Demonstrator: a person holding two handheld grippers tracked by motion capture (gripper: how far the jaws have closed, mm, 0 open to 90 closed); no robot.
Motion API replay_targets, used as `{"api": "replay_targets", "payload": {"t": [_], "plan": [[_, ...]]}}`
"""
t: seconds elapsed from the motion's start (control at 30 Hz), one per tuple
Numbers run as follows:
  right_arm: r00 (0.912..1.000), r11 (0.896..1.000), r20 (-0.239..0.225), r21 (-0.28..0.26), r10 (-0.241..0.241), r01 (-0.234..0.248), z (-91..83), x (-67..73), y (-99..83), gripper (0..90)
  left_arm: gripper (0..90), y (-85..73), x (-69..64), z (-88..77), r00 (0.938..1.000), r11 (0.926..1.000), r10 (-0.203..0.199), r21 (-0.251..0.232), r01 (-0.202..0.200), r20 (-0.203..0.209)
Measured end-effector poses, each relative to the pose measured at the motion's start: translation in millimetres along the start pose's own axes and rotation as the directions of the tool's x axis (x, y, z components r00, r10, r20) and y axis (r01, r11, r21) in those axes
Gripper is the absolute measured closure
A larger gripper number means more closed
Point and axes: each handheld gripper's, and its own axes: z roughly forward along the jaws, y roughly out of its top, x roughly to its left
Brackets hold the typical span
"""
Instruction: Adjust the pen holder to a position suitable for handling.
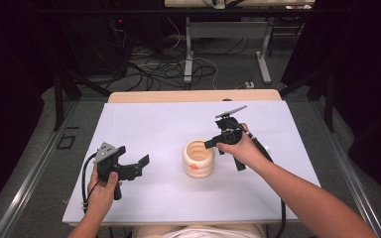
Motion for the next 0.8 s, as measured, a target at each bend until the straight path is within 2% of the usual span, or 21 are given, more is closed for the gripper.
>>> {"api": "replay_targets", "payload": {"t": [0.17,0.27,0.3,0.43,0.47,0.53,0.57,0.63,0.8], "plan": [[0.9996,1.000,-0.019,-0.012,-0.021,0.021,-4.6,-0.2,0.1,55.1,0.3,0.1,-0.2,0.0,1.0000,1.0000,0.000,0.002,0.000,0.000],[0.9980,0.998,-0.022,-0.024,-0.059,0.059,-5.0,0.1,-0.3,47.9,0.3,0.0,-0.1,0.1,1.0000,1.0000,-0.002,0.000,0.002,-0.002],[0.9973,0.997,-0.016,-0.013,-0.072,0.072,-6.4,0.6,-0.1,45.8,0.3,0.0,-0.1,0.1,1.0000,1.0000,-0.002,0.000,0.002,-0.002],[0.9905,0.990,0.004,-0.031,-0.137,0.137,-9.2,1.1,-0.3,37.0,0.3,-0.1,0.0,0.1,1.0000,1.0000,-0.003,0.001,0.003,-0.002],[0.9875,0.986,0.006,-0.051,-0.157,0.158,-9.0,0.7,-0.5,34.3,0.3,-0.1,0.1,0.2,1.0000,1.0000,-0.004,0.000,0.004,-0.002],[0.9799,0.979,0.030,-0.042,-0.197,0.198,-11.8,0.2,0.3,33.4,0.3,0.0,0.1,0.3,1.0000,1.0000,-0.003,0.001,0.003,-0.002],[0.9793,0.978,0.017,-0.059,-0.202,0.202,-12.5,0.1,0.2,33.0,0.3,-0.1,0.1,0.3,1.0000,1.0000,-0.003,0.001,0.003,-0.002],[0.9739,0.973,0.034,-0.056,-0.224,0.226,-15.4,-0.9,0.8,26.9,0.3,-0.1,0.0,0.3,1.0000,1.0000,-0.004,0.001,0.004,-0.002],[0.9673,0.966,0.043,-0.050,-0.250,0.252,-20.1,-2.9,0.8,26.2,0.3,-0.1,0.2,0.2,1.0000,1.0000,-0.002,0.002,0.002,-0.005]]}}
